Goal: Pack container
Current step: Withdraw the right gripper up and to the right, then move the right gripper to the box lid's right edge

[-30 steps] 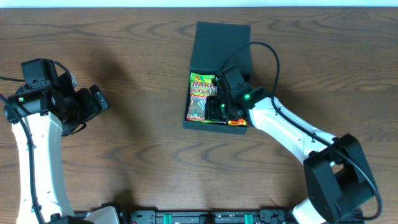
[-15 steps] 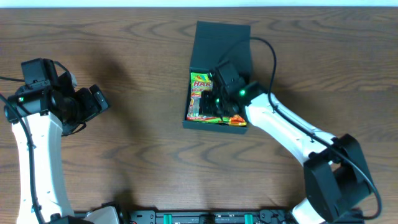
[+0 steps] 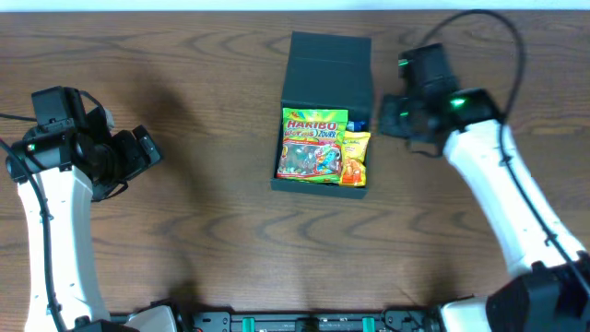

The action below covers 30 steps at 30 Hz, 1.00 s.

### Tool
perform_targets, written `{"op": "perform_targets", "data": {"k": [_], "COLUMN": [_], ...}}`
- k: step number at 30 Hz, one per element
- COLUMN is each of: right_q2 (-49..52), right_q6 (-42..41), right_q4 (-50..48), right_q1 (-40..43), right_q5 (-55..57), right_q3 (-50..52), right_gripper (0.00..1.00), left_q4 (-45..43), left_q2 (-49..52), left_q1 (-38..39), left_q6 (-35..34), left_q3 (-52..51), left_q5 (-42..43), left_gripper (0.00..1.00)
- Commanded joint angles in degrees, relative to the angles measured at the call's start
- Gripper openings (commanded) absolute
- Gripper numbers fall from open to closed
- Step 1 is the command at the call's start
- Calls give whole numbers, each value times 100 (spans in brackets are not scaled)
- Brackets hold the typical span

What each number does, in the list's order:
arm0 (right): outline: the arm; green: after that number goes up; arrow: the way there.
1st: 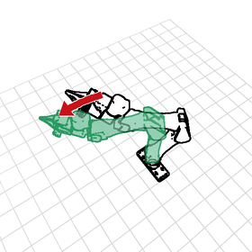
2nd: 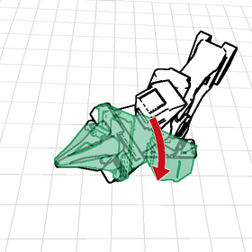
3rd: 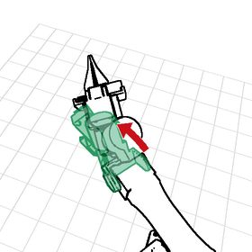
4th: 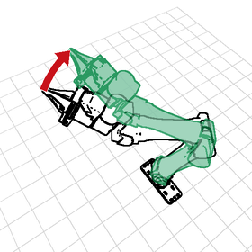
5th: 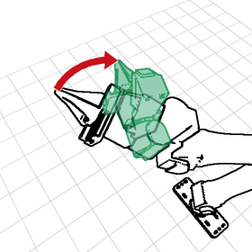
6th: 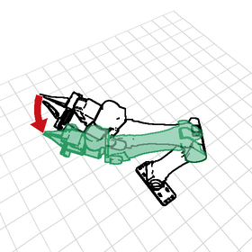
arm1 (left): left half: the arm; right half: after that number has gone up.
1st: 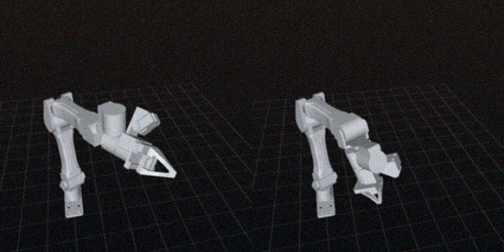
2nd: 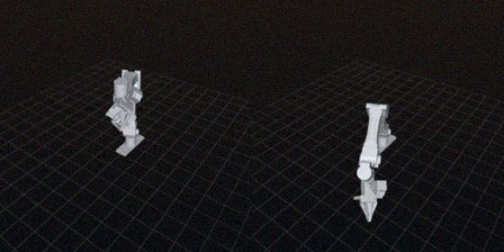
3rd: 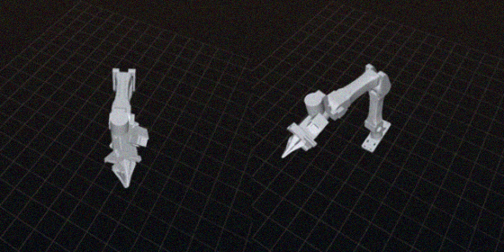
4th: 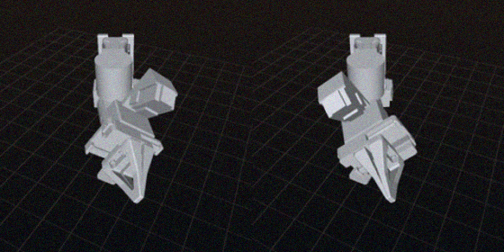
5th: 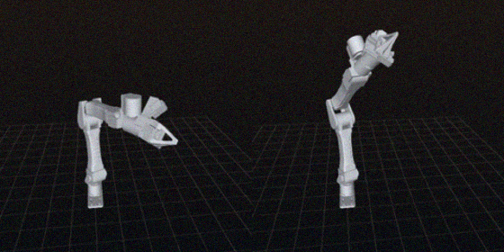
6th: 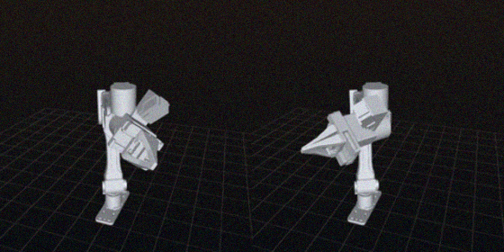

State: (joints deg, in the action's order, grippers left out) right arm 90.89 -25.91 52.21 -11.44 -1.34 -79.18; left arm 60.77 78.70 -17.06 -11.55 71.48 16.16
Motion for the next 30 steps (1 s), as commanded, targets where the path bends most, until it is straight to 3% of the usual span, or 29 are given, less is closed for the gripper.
{"op": "perform_targets", "data": {"k": [1, 8, 16, 19, 23, 30], "right_q2": [72, 754, 1379, 1482, 1486, 1486], "right_q6": [988, 1209, 1593, 1620, 1720, 1067], "right_q4": [-293, -232, -140, 208, 216, 39], "right_q1": [629, 1974, 2096, 1991, 1762, 901], "right_q5": [-627, -2485, -4050, -4085, -4039, -2170], "right_q3": [205, 372, 372, 372, 365, 20], "right_gripper": [1, 1, 6, 8, 28, 31], "left_q4": [4, 4, 4, 4, 4, 4], "left_q2": [26, 28, 28, 28, 26, 28], "left_q1": [-26, -26, -26, -26, -26, -26], "left_q6": [39, 39, 39, 39, 39, 39], "left_q3": [-26, -26, -26, -26, -26, -26], "left_q5": [-4, -7, -7, -4, -7, -7], "left_gripper": [95, 95, 95, 95, 95, 95]}}
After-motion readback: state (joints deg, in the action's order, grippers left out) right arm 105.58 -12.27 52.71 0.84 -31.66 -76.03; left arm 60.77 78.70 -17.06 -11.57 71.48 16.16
